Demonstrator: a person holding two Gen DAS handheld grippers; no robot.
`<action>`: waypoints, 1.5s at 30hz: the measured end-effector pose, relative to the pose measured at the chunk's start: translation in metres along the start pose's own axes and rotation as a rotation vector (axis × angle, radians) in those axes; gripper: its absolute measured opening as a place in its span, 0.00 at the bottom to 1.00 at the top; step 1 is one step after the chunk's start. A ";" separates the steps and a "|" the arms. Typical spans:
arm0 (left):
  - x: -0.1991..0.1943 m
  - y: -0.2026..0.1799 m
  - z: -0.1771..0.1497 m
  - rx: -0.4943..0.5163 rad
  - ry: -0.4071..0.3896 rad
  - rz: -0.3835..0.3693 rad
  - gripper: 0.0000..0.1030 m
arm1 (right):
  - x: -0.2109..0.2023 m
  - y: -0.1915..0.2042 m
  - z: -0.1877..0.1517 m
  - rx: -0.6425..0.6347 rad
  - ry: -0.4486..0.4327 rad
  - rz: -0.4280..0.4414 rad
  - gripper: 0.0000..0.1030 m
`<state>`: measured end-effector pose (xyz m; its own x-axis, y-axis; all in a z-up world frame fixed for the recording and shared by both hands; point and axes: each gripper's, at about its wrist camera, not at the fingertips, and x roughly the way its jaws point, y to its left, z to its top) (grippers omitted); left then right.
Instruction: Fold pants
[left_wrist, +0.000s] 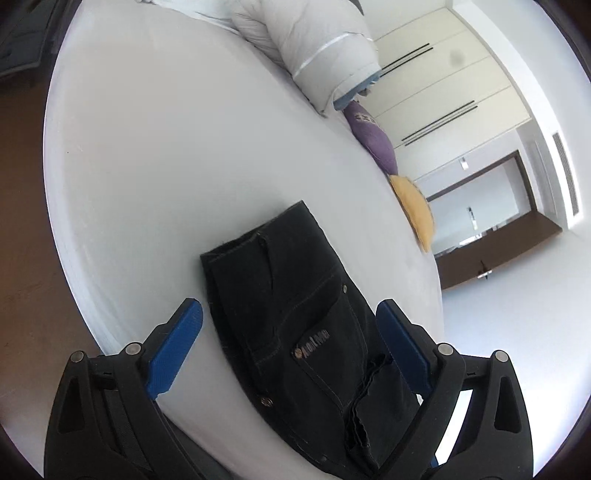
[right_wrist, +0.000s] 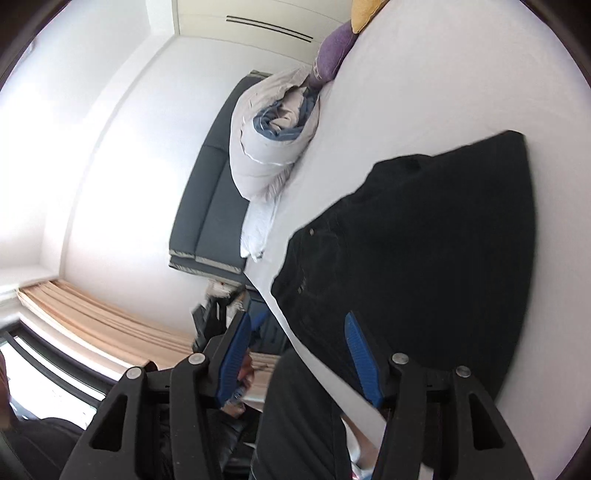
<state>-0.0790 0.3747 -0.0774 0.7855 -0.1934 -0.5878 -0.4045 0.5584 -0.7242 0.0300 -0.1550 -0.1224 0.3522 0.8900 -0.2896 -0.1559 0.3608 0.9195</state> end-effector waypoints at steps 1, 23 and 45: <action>0.005 0.004 0.002 -0.017 0.006 0.002 0.93 | 0.008 -0.005 0.005 0.026 -0.005 0.005 0.56; 0.090 0.053 0.009 -0.247 0.204 -0.117 0.40 | 0.042 -0.059 0.009 0.185 0.040 -0.069 0.49; 0.052 -0.121 -0.008 0.347 0.072 0.015 0.12 | 0.049 -0.068 0.000 0.187 0.053 -0.343 0.00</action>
<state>0.0066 0.2901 -0.0228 0.7406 -0.2331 -0.6302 -0.2223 0.8002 -0.5571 0.0579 -0.1362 -0.1988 0.3056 0.7414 -0.5975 0.1355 0.5873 0.7980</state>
